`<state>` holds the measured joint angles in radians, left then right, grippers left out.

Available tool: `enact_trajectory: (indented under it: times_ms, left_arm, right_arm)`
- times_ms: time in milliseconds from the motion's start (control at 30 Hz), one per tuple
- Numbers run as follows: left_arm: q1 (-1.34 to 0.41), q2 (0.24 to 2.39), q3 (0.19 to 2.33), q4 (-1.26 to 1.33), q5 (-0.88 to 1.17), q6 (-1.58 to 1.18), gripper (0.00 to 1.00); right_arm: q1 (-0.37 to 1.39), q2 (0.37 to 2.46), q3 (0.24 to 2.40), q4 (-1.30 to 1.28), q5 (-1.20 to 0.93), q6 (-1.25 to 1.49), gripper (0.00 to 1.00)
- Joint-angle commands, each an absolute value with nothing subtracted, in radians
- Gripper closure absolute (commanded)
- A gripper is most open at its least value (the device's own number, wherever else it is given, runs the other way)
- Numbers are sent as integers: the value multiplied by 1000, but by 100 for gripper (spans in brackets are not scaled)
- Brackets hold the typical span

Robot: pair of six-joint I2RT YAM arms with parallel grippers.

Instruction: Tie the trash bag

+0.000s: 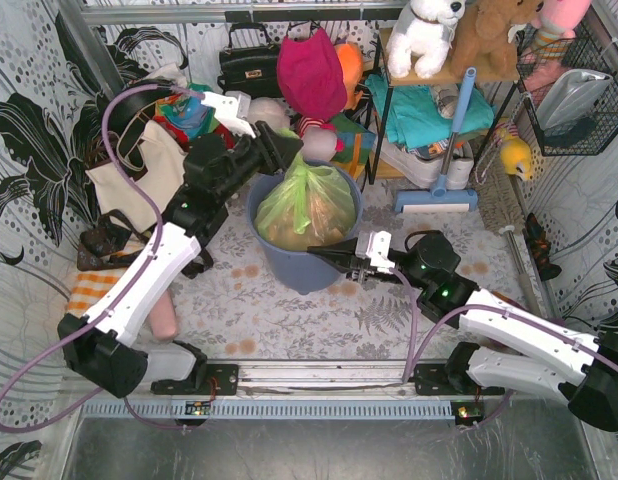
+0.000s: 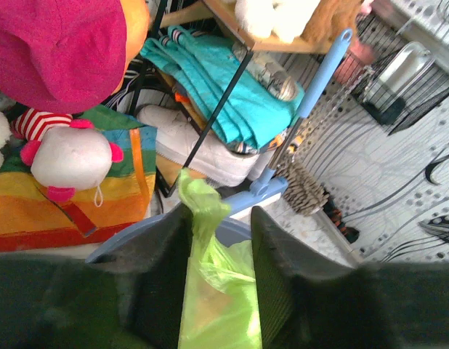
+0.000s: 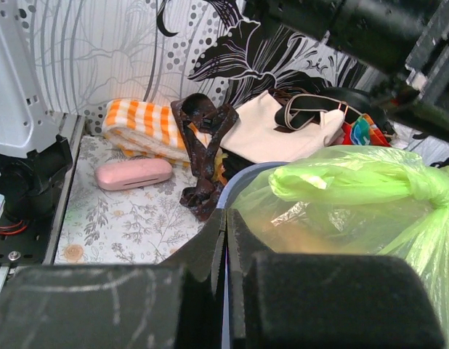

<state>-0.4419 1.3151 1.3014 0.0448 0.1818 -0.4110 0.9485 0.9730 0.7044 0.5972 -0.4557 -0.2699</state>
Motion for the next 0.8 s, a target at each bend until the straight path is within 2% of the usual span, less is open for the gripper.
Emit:
enact_trajectory:
  times_ms: [0, 67, 200, 333, 400, 433, 567, 667, 767]
  left_arm:
    - [-436, 1253, 1333, 61, 137, -363, 61]
    - [-436, 1250, 1329, 59, 139, -356, 67]
    - [-436, 1264, 1331, 54, 153, -356, 66]
    - [-435, 1288, 1333, 54, 157, -362, 49]
    - [-435, 1300, 1333, 54, 156, -359, 47]
    - [-435, 1306, 1333, 53, 158, -357, 47]
    - [-435, 1320, 1332, 46, 157, -356, 61]
    - [-436, 1326, 1332, 41, 162, -357, 76]
    - [-435, 1335, 1336, 27, 165, -360, 86]
  right_arm:
    - [953, 944, 714, 627, -436, -270, 100]
    - [953, 940, 717, 627, -431, -276, 100]
    - [953, 944, 729, 627, -412, -288, 100]
    - [954, 955, 739, 632, -375, -310, 100]
    - [953, 964, 741, 648, -350, -325, 79]
    - [953, 968, 738, 662, -337, -332, 71]
    - [954, 997, 735, 730, -319, -416, 46]
    - [957, 1035, 719, 814, -309, -502, 35]
    - [957, 1084, 717, 885, -272, -577, 31]
